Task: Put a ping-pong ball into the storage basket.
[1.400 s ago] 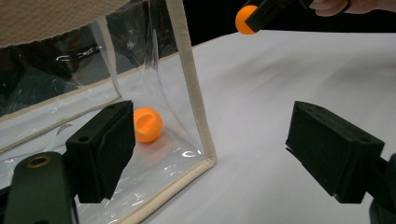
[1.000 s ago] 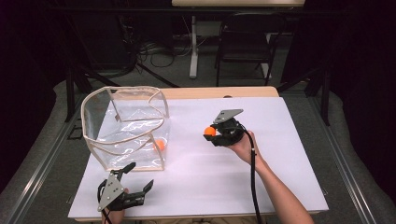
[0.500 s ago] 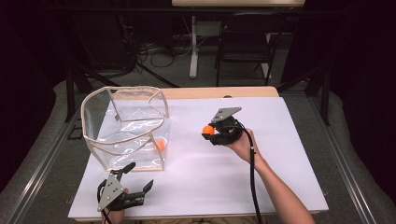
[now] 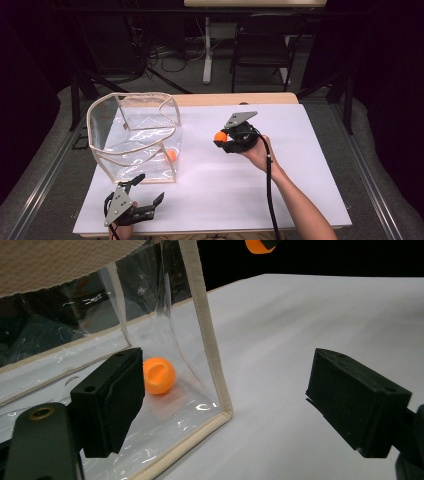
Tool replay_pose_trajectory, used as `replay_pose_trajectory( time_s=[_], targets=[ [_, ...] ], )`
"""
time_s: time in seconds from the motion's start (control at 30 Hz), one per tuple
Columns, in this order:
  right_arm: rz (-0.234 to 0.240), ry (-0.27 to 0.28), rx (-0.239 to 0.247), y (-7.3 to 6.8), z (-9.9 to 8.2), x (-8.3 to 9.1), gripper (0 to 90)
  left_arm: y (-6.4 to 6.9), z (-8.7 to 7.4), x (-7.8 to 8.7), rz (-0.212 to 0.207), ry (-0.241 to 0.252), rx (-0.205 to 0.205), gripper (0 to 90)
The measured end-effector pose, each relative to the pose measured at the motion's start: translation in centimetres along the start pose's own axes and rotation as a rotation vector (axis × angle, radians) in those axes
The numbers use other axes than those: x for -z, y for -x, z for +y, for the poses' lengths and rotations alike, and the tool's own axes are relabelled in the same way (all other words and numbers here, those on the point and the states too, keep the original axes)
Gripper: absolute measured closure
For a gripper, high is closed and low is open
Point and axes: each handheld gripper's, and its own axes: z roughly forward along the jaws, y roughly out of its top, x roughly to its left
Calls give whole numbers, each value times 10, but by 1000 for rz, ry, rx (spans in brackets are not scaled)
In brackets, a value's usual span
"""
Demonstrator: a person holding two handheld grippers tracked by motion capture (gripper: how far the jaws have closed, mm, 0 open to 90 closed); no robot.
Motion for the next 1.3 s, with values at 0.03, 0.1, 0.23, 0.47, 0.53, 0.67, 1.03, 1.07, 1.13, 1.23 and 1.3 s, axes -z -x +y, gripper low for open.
replay_pose_trajectory(
  time_s=[0.03,0.1,0.23,0.47,0.53,0.67,1.03,1.07,1.13,1.23,1.3],
  targets=[
    [0,3,4,0,1,0,512,0,0,0,0,1,0,156],
    [2,7,4,-1,4,1,512,0,0,0,-1,0,2,156],
    [4,9,15,-2,10,1,512,0,0,-1,-3,0,2,156],
    [10,16,20,-1,19,1,512,0,0,-1,-2,1,2,156],
    [11,19,21,-1,21,1,512,0,0,0,-1,1,3,156],
    [11,24,27,-1,24,0,512,0,0,0,-1,1,2,156],
    [15,33,30,0,34,0,512,0,0,-1,-3,1,5,156],
    [16,31,29,0,34,0,512,0,0,-1,-3,1,5,156],
    [19,35,32,0,36,0,512,0,0,0,-2,2,6,156],
    [16,37,35,-1,38,1,511,0,0,-1,-3,1,5,156],
    [16,39,38,0,40,0,512,0,0,0,-2,2,2,156]
  ],
)
